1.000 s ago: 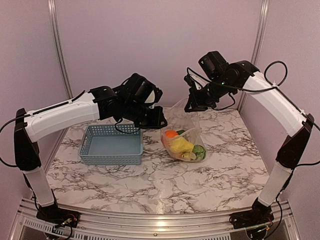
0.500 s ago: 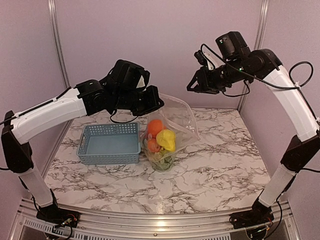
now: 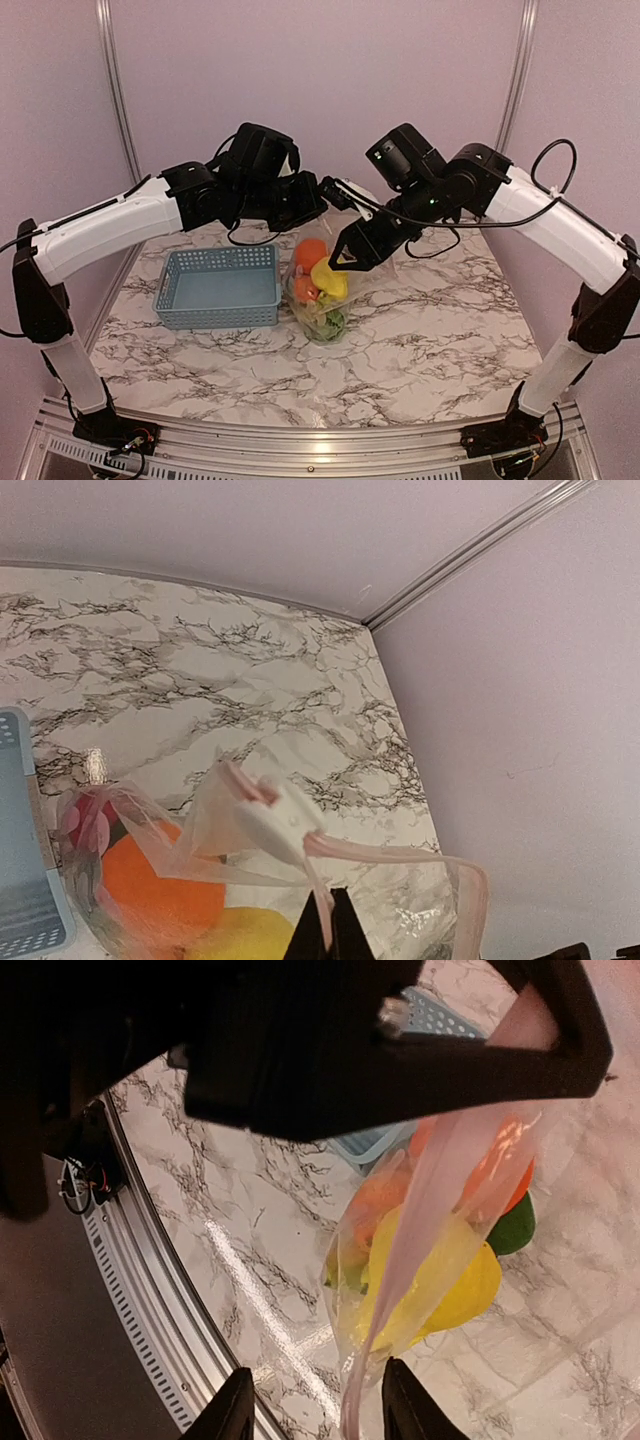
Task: Place the food in the zip-top bag and seal the zipper
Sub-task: Pass from the left arm to the right
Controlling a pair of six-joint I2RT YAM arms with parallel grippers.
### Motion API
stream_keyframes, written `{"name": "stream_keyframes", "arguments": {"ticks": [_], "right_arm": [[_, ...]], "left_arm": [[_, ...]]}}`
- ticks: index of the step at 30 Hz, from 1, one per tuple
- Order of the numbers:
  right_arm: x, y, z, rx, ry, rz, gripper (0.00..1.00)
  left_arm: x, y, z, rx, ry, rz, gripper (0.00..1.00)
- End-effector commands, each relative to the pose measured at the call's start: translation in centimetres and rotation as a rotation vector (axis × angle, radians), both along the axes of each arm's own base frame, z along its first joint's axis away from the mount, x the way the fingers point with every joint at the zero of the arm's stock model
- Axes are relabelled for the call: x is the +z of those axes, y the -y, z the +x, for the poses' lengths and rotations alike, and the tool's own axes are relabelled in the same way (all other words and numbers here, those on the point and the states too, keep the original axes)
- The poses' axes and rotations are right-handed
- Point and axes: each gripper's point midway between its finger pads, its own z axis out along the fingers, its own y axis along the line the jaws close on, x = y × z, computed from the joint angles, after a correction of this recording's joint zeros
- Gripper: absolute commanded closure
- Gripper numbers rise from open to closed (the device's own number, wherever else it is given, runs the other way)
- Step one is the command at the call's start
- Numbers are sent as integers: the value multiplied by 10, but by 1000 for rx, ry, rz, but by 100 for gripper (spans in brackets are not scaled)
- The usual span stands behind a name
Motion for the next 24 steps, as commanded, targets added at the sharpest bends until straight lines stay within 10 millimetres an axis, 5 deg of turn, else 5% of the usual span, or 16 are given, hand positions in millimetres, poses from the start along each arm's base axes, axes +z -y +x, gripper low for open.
{"name": "stream_keyframes", "arguments": {"ticks": [1,4,7,9,12,16,17,20,24], "right_arm": [[12,-11,5,39,94,-1,59],[16,-14,14,16,128,-7,67],[15,-15,25,-19,162,-12,88],[15,-15,32,-45,183,-21,100],[25,-12,38,-69,221,-20,100],[52,-9,20,26,265,54,100],[57,-9,12,60,268,83,100],[54,-9,-7,135,234,125,100],[37,-8,-21,184,163,114,100]], "left_arm": [[27,3,6,1,49,-69,100],[30,0,6,0,52,-73,100],[33,-3,5,0,55,-76,98],[36,-7,5,-5,63,-75,89],[45,-24,3,-12,112,-55,55],[70,-63,-9,-27,350,25,24],[85,-76,-19,-44,444,21,20],[86,-95,-40,-134,660,65,14],[49,-103,-50,-250,768,146,13]]}}
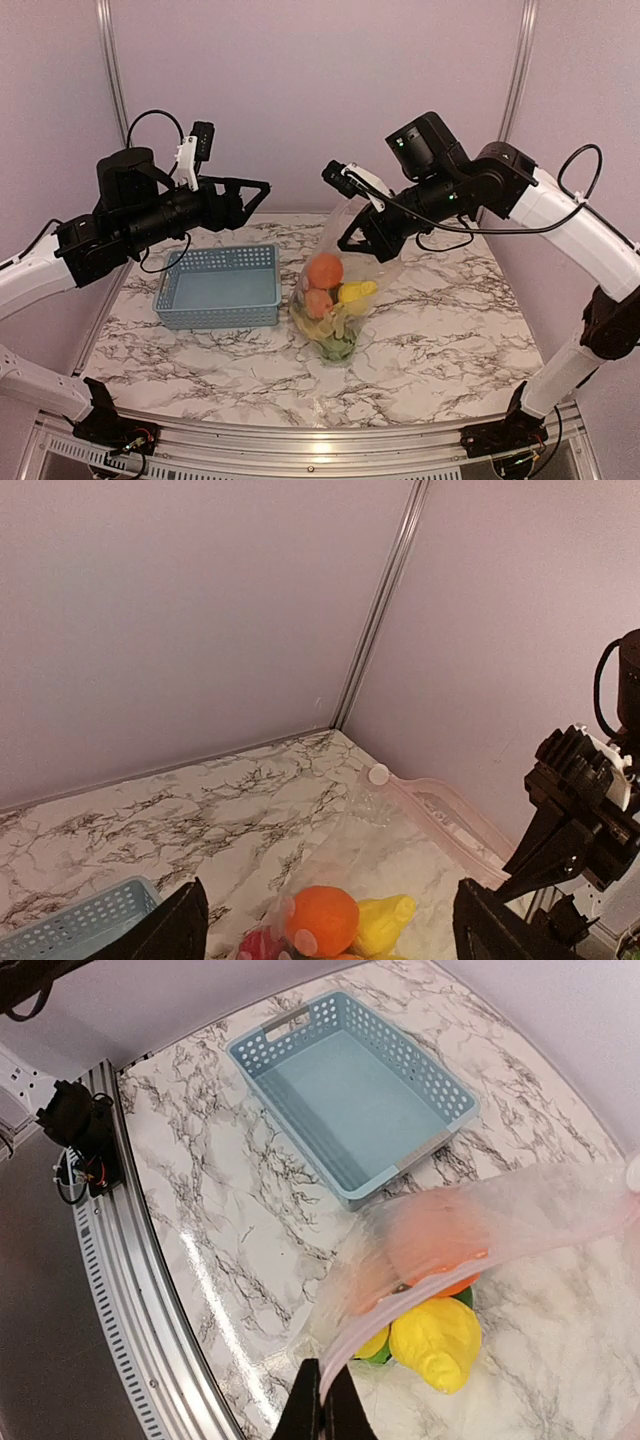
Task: Place the food in the zip-top bag and seal the zipper
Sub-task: Pass from the left arm to the right, then adjust the zipper food storage bag at the center of the board.
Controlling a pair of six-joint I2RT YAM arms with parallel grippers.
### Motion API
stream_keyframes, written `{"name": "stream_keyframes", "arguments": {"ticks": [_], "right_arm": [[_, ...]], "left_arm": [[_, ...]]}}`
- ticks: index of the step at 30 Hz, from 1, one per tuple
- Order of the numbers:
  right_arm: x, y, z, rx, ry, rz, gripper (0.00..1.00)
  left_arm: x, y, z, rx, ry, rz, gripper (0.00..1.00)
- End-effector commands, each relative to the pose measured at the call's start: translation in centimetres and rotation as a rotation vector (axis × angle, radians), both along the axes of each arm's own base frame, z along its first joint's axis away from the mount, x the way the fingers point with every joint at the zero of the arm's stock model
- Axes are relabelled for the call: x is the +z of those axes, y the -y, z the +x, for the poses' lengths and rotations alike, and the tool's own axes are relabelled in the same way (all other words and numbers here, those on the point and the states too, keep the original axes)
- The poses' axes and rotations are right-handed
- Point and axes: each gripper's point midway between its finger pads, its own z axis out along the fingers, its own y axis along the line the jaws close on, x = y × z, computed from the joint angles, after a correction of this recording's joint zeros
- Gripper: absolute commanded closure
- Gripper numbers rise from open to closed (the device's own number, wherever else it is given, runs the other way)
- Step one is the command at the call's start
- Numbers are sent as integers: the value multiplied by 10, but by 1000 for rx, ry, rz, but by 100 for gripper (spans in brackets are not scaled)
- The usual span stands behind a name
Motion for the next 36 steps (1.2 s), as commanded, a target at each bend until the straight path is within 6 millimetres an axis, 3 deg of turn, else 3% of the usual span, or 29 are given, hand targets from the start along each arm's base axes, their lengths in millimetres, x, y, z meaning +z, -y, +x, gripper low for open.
{"name": "stream_keyframes", "arguments": {"ticks": [1,4,8,12,14,17,20,24,27,29,33,36], "right_arm": [[4,-8,-23,111,-38,48,100],[-1,-7,-27,124,-68,37,100],[-4,-4,-34,133,-105,35,100],[-9,-4,-39,138,-134,37,100],[-12,-6,-34,128,-125,26,100],[-15,-4,-11,54,-54,-20,100],[-11,10,29,-69,-1,-52,100],[6,55,90,-274,51,-55,100],[20,84,119,-389,109,-69,100],[28,92,129,-419,133,-61,100],[37,77,139,-376,150,-14,100],[33,39,129,-242,77,69,100]], "left_arm": [[-24,7,-3,-149,213,129,14],[-47,20,-2,-258,155,120,20],[-58,50,-2,-417,100,67,25],[-67,74,22,-459,45,55,28],[-67,75,34,-445,33,27,29],[-61,62,49,-365,26,12,30],[-51,38,57,-258,40,27,27],[-43,6,45,-165,69,78,25],[-39,-14,31,-120,72,85,24],[-38,-25,22,-100,69,79,23],[-38,-42,7,-78,61,77,23],[-38,-52,-1,-63,59,89,22]]}}
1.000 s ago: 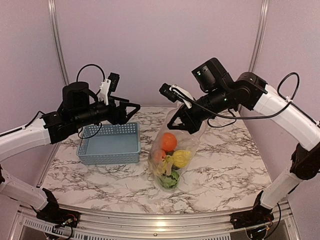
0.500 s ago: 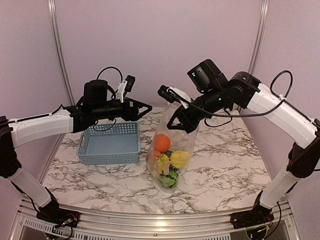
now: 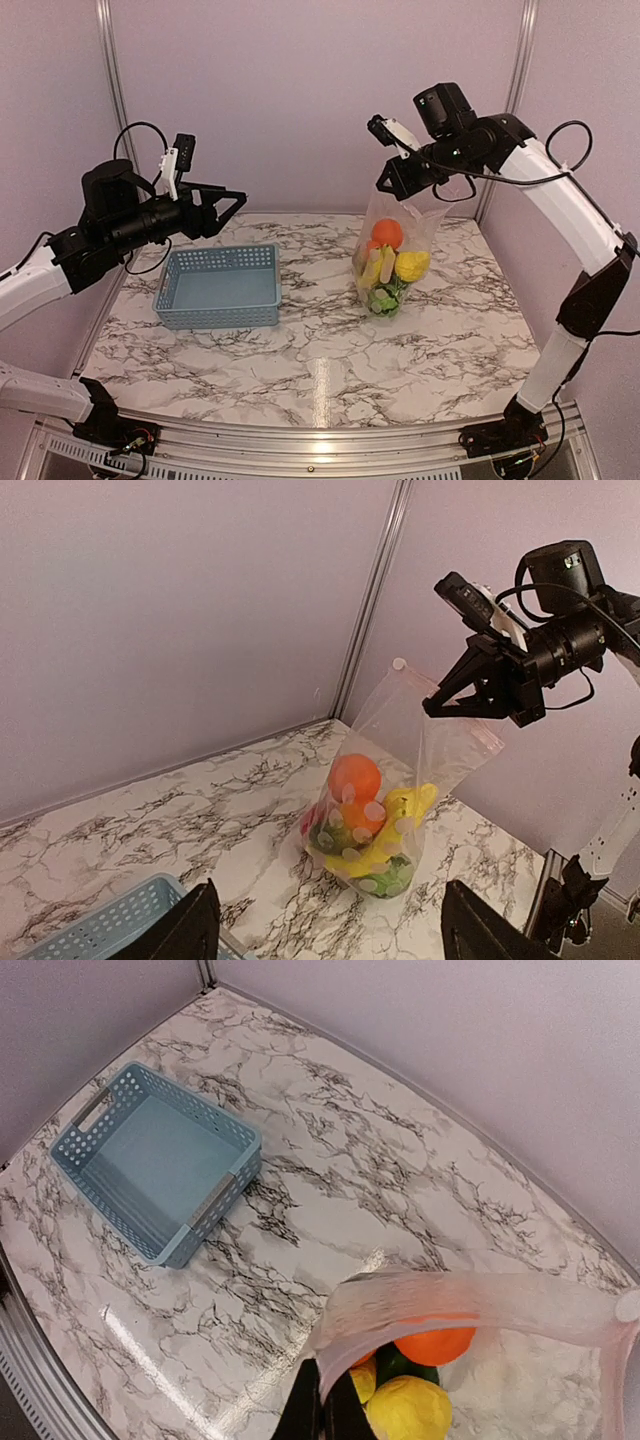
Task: Place the food in the zip-top bag and seal the zipper
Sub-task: Adjust the zipper food storage bag at the center of the board, then pass from the right arm to the left
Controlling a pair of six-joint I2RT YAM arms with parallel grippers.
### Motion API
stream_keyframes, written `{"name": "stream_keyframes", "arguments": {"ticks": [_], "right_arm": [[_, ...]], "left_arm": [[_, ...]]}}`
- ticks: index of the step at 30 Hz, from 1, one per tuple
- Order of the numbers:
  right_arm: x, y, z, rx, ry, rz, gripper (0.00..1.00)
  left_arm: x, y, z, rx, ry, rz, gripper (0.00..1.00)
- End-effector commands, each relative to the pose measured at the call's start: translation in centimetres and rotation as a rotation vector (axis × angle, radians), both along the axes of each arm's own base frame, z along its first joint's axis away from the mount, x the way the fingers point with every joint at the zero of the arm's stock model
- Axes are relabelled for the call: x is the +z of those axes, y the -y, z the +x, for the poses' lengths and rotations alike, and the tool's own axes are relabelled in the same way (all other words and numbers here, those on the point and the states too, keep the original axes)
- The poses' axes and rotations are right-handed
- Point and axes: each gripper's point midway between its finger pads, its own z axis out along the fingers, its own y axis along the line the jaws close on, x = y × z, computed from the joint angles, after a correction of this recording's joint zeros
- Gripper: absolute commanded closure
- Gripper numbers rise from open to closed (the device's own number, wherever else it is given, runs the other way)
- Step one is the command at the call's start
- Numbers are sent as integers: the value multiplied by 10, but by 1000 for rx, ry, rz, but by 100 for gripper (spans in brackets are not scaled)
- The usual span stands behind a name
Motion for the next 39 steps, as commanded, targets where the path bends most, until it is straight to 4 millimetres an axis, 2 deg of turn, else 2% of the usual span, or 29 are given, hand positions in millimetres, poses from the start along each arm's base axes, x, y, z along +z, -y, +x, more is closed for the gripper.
{"name": "stream_keyframes", "arguments": {"ticks": [1,3,4,5,8,10,12,14,18,21,26,29,31,39], "right_arm": [[4,-55,-8,184,-24,115,100],[-16,-80,-24,266,-73,105,100],[-29,-98,-40,324,-108,95,100],[-40,-107,-52,367,-140,88,100],[-74,-142,-109,525,-229,34,100],[-88,-152,-144,596,-256,-16,100],[-92,-154,-172,643,-262,-56,100],[-93,-146,-188,648,-257,-96,100],[-83,-122,-189,587,-220,-135,100],[-75,-113,-184,557,-176,-148,100],[-75,-102,-175,501,-146,-190,100],[-76,-97,-172,477,-144,-207,100],[-77,-95,-173,470,-149,-211,100],[-79,-86,-173,448,-150,-229,100]], "left_arm": [[-24,-16,-7,47,-59,70,21],[-30,-20,-11,52,-73,95,21],[-33,-22,-12,53,-80,103,21],[-35,-22,-14,51,-83,109,20],[-41,-24,-18,41,-94,128,20],[-43,-25,-20,41,-91,136,20],[-44,-27,-20,43,-87,139,20],[-46,-26,-21,35,-83,147,20],[-59,-12,-26,-56,-87,186,21],[-64,-3,-37,-141,-76,195,23],[-61,-8,-59,-208,-29,214,22],[-79,-15,-75,-251,-24,271,23],[-91,-14,-82,-291,-16,285,26],[-116,12,-77,-415,36,304,36]]}}
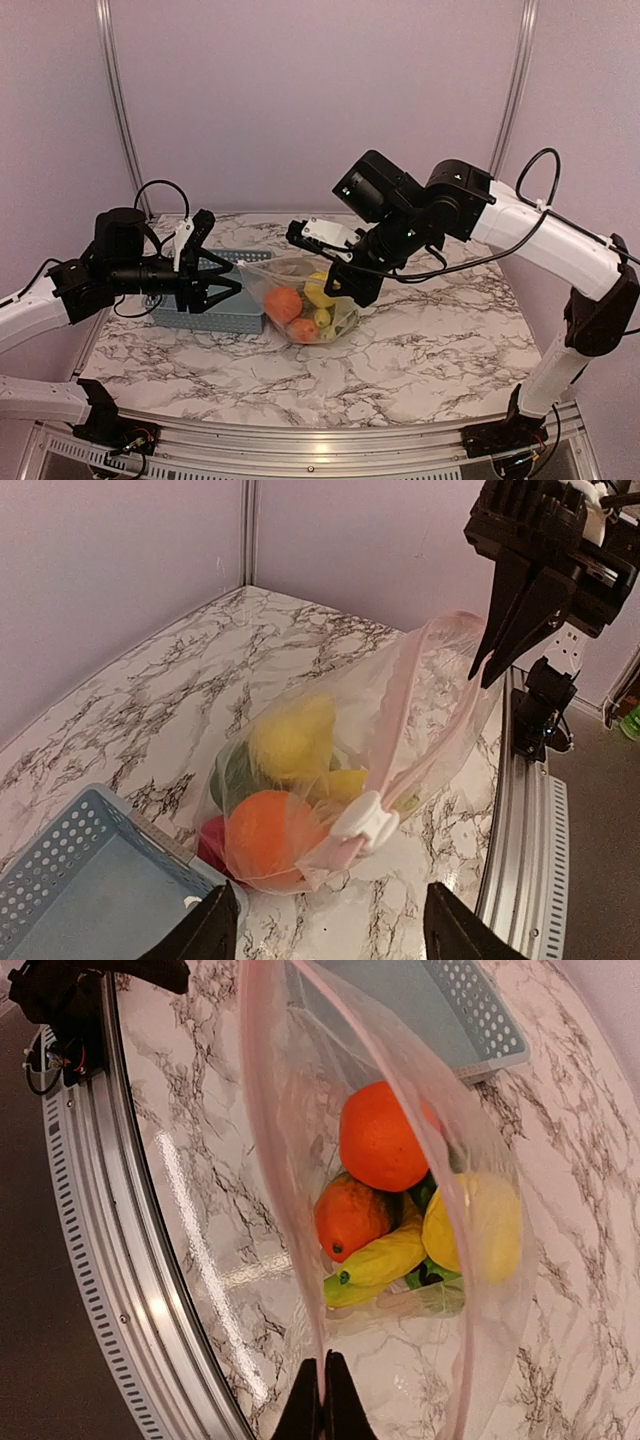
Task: Place the food in the zip-top bag and seal the zipper
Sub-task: Pass from the right arm to the left
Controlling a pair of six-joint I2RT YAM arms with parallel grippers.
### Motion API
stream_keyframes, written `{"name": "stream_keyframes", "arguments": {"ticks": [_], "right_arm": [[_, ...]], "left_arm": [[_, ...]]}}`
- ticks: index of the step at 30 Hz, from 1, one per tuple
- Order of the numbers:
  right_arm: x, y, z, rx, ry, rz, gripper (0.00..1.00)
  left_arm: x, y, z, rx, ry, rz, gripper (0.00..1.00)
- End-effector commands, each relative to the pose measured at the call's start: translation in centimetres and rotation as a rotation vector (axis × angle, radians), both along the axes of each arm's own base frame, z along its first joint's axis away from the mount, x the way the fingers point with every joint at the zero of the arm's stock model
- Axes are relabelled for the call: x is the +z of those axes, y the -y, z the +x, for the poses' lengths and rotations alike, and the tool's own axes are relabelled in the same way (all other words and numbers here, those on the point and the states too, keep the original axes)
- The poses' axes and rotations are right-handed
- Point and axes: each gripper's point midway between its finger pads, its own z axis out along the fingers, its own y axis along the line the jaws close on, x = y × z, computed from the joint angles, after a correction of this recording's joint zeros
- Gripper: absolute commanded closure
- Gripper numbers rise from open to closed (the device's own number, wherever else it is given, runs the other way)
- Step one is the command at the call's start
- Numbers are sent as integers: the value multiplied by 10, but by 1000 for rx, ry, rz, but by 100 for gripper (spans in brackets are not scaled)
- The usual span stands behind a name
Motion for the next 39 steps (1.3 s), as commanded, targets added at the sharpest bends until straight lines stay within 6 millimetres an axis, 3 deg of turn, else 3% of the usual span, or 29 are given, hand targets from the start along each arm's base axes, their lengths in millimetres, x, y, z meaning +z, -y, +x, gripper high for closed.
{"name": "stream_keyframes", "arguments": {"ticks": [1,9,12,24,39], "right_arm": [[4,13,0,-36,7,-16,100],[-1,23,10,-87,13,-40,100],[1,31,23,-136,36,-49,100],[-6,42,47,-212,-7,-43,100],[-15,40,53,-221,-52,-39,100]], "left_arm": [[-4,18,1,-109,76,-10,37],[-7,39,14,-171,116,-37,51],[-11,41,16,-182,128,-33,57],[9,49,23,-176,202,-149,76],[25,60,31,-191,261,-215,84]]}}
